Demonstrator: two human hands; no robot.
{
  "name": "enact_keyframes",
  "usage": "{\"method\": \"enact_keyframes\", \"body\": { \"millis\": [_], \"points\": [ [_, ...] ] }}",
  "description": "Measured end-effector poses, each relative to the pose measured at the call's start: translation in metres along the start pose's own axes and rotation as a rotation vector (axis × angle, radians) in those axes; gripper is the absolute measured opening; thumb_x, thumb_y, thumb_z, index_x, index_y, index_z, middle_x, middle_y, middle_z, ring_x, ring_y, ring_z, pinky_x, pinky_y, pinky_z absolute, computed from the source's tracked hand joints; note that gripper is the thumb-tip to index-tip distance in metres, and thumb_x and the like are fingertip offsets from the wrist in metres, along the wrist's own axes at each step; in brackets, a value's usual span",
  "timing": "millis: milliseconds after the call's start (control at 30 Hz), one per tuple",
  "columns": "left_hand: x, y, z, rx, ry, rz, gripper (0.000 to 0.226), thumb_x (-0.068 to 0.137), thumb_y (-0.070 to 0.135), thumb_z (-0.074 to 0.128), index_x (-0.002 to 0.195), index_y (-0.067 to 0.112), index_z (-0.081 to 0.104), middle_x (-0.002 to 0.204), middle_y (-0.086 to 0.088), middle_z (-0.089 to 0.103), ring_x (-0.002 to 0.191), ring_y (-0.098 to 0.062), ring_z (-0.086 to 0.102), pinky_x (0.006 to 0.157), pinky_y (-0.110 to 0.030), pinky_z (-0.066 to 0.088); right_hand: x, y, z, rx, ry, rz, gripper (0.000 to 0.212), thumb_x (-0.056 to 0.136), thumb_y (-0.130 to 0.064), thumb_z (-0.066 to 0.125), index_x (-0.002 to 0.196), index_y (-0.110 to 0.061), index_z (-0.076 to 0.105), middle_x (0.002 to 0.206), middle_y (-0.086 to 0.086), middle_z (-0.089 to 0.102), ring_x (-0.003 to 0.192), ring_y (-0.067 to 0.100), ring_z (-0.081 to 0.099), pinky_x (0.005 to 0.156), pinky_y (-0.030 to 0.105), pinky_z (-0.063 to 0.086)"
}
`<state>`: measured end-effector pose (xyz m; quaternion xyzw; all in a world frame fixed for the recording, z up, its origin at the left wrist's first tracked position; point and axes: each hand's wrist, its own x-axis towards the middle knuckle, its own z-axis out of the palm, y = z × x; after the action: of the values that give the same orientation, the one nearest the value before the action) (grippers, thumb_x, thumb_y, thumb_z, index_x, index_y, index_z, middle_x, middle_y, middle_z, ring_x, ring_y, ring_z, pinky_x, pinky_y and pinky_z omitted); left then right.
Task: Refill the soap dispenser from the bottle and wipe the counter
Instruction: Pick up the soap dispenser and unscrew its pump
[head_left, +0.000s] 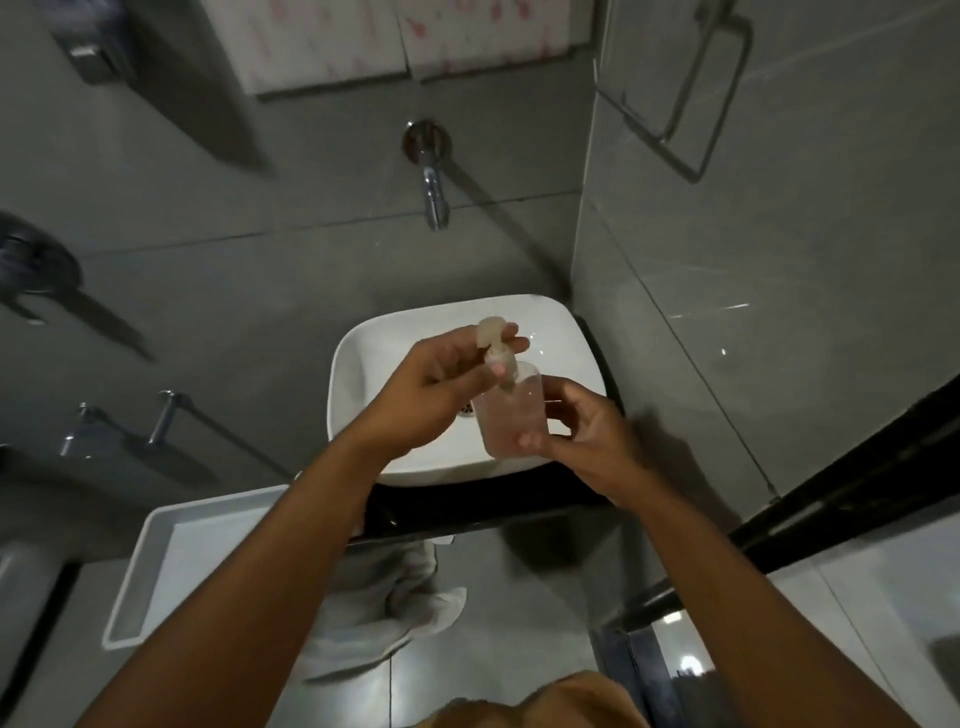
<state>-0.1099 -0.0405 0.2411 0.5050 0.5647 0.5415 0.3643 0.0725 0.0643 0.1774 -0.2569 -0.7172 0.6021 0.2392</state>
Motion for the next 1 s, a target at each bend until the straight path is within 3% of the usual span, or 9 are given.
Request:
{"method": "enact_keyframes", "body": {
  "millis": [133,267,367,433,500,600,700,867,1000],
  "points": [
    [0.004,0.004,-0.003,-0.01,0.066,0.015,0.02,0.085,0.027,0.078,0.105,0.03,0.078,0.114,0.004,0.077,0.117,-0.021,0.07,0.1,-0.048,0.056,0.005,-0.003,0.011,0.071,0.017,-0.032,0.059,0.069,-0.032,0.087,0.122,-0.037,0.063,0.12,-0.007,0.073,0.114,0.017,0.069,0.094,0.035,0.059],
    [0.008,0.002,0.004,0.095,0.308,0.081,0.025,0.068,0.03,0.092,0.086,0.027,0.075,0.091,0.016,0.076,0.093,-0.005,0.073,0.08,-0.021,0.058,0.008,-0.002,0.021,0.136,0.02,-0.027,0.058,0.073,-0.01,0.085,0.122,-0.03,0.063,0.119,-0.005,0.074,0.114,0.016,0.07,0.089,0.027,0.058],
    [0.004,0.003,0.001,0.011,0.241,0.054,0.024,0.082,0.03,0.08,0.105,0.024,0.078,0.109,0.008,0.079,0.106,-0.014,0.073,0.089,-0.029,0.06,0.011,0.0,0.024,0.183,0.059,-0.015,0.061,0.074,0.002,0.084,0.125,-0.023,0.062,0.123,0.002,0.072,0.116,0.02,0.069,0.09,0.029,0.059],
    [0.002,0.004,-0.005,-0.097,0.184,0.045,0.023,0.089,0.014,0.074,0.111,0.019,0.079,0.116,-0.002,0.078,0.112,-0.022,0.073,0.094,-0.035,0.059,0.011,-0.001,0.022,0.171,0.072,-0.023,0.061,0.078,0.003,0.083,0.131,-0.016,0.059,0.126,0.003,0.071,0.117,0.019,0.068,0.096,0.034,0.058],
    [0.002,0.005,-0.008,-0.129,0.213,0.036,0.031,0.089,-0.001,0.072,0.105,0.025,0.081,0.107,0.001,0.08,0.106,-0.017,0.075,0.091,-0.032,0.059,0.011,-0.001,0.02,0.169,0.084,-0.024,0.062,0.08,0.001,0.083,0.134,-0.014,0.057,0.127,0.002,0.071,0.117,0.018,0.068,0.098,0.035,0.057],
    [0.004,0.003,-0.008,-0.079,0.252,-0.003,0.032,0.089,0.0,0.073,0.108,0.024,0.078,0.105,0.002,0.078,0.108,-0.018,0.072,0.101,-0.042,0.056,0.01,0.0,0.019,0.18,0.094,-0.029,0.061,0.081,-0.002,0.082,0.134,-0.017,0.057,0.128,0.0,0.071,0.119,0.018,0.068,0.097,0.035,0.058],
    [0.002,0.003,-0.006,-0.098,0.115,0.0,0.029,0.095,0.008,0.068,0.123,0.015,0.073,0.123,0.001,0.076,0.118,-0.016,0.07,0.096,-0.029,0.055,0.009,-0.001,0.018,0.158,0.079,-0.035,0.058,0.082,-0.006,0.083,0.131,-0.025,0.059,0.126,-0.004,0.071,0.118,0.017,0.068,0.094,0.033,0.059],
    [0.008,0.003,0.001,-0.049,0.258,-0.019,0.029,0.073,0.014,0.088,0.097,0.027,0.079,0.107,-0.002,0.078,0.108,-0.025,0.07,0.107,-0.054,0.051,0.008,-0.004,0.016,0.15,0.073,-0.035,0.057,0.077,-0.012,0.086,0.125,-0.033,0.061,0.122,-0.009,0.072,0.117,0.015,0.068,0.089,0.029,0.06],
    [0.006,0.006,-0.002,-0.183,0.071,-0.004,0.024,0.083,0.017,0.075,0.106,0.023,0.079,0.127,0.0,0.073,0.121,-0.019,0.067,0.099,-0.033,0.055,0.007,-0.003,0.019,0.15,0.082,-0.033,0.056,0.078,-0.008,0.086,0.123,-0.032,0.062,0.121,-0.009,0.073,0.116,0.015,0.068,0.089,0.028,0.06]
  ]
}}
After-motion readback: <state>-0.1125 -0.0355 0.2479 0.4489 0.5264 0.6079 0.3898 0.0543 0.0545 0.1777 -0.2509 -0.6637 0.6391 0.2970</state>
